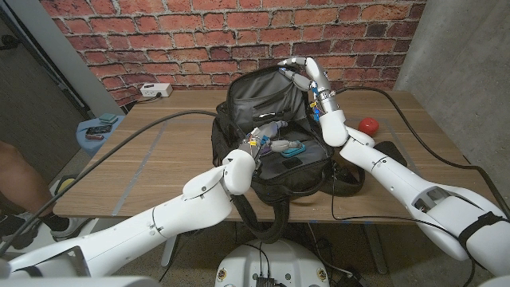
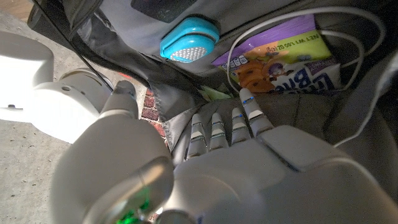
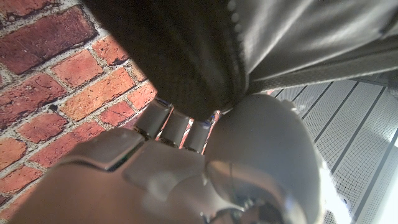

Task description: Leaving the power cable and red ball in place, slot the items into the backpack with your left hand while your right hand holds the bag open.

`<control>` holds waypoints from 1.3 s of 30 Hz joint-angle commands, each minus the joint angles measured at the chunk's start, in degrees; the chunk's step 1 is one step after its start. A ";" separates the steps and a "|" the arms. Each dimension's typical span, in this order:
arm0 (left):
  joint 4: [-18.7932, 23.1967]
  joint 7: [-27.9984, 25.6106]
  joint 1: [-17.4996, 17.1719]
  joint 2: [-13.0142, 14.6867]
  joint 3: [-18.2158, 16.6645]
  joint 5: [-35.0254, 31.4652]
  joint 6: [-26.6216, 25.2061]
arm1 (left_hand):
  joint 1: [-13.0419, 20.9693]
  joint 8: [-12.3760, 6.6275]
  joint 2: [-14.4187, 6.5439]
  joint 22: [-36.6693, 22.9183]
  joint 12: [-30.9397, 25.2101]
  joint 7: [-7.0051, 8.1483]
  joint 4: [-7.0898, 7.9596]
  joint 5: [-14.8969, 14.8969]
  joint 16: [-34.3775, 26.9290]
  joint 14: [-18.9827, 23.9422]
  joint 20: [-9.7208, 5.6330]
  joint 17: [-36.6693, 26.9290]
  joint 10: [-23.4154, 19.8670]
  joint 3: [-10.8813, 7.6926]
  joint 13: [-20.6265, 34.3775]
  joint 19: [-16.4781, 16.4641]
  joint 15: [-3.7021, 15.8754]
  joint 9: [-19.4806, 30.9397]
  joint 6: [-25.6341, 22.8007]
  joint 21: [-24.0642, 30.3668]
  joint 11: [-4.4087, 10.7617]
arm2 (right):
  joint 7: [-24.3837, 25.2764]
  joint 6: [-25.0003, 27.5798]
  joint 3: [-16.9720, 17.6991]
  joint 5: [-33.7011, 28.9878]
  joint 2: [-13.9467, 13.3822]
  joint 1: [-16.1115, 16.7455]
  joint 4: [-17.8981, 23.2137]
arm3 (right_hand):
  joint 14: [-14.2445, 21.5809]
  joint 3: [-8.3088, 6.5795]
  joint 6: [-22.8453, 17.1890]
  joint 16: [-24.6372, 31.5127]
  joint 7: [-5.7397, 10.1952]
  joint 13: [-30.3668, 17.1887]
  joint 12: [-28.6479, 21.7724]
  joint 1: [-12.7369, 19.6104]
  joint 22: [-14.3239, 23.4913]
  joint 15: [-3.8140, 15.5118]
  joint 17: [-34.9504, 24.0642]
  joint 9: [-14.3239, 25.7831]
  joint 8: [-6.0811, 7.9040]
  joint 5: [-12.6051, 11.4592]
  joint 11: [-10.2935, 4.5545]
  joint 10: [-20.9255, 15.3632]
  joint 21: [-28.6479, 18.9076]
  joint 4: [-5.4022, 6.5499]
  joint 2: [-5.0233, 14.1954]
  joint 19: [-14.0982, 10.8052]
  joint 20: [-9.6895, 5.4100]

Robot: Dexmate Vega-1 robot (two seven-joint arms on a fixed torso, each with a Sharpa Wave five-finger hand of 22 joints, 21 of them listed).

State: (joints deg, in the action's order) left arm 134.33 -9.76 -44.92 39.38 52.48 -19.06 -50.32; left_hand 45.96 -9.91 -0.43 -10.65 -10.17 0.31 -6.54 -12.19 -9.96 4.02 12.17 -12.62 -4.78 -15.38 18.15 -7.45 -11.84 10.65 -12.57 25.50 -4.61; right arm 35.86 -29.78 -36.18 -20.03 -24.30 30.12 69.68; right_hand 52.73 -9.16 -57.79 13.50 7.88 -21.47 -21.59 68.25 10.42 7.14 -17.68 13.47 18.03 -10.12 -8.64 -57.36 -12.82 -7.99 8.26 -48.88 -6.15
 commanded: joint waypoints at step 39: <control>4.21 6.04 -6.23 4.94 -13.11 15.78 11.64 | -3.19 -3.18 -2.80 -0.15 -6.88 -3.49 -0.89 -0.49 -5.25 18.99 -7.58 1.13 -17.74 -1.02 -3.35 -11.82 11.02 0.12 -12.11 0.63 5.30 | 0.65 1.47 -0.70 0.19 0.52 -0.63 -1.02 | 0.56 0.15 -0.68 -0.32 0.06 -0.27 0.18 0.23 0.11 6.61 -0.35 0.27 0.19 -0.32 0.19 -0.48 -0.06 0.08 0.40 0.43 -4.37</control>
State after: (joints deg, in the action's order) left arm 137.81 -5.26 -49.83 43.08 43.24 -10.19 -41.39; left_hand 43.04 -12.75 -2.93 -10.55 -16.75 -3.06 -7.52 -12.19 -14.87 22.64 4.71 -11.34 -22.23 -15.88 14.63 -18.84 -0.92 10.65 -23.95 26.18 0.73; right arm 36.33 -28.94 -36.88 -19.81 -23.47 29.10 67.75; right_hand 52.73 -9.16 -57.99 13.31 8.08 -21.68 -21.59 68.43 10.42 7.14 -17.71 13.47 18.07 -10.18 -8.62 -57.35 -12.81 -7.99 8.03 -48.88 -6.15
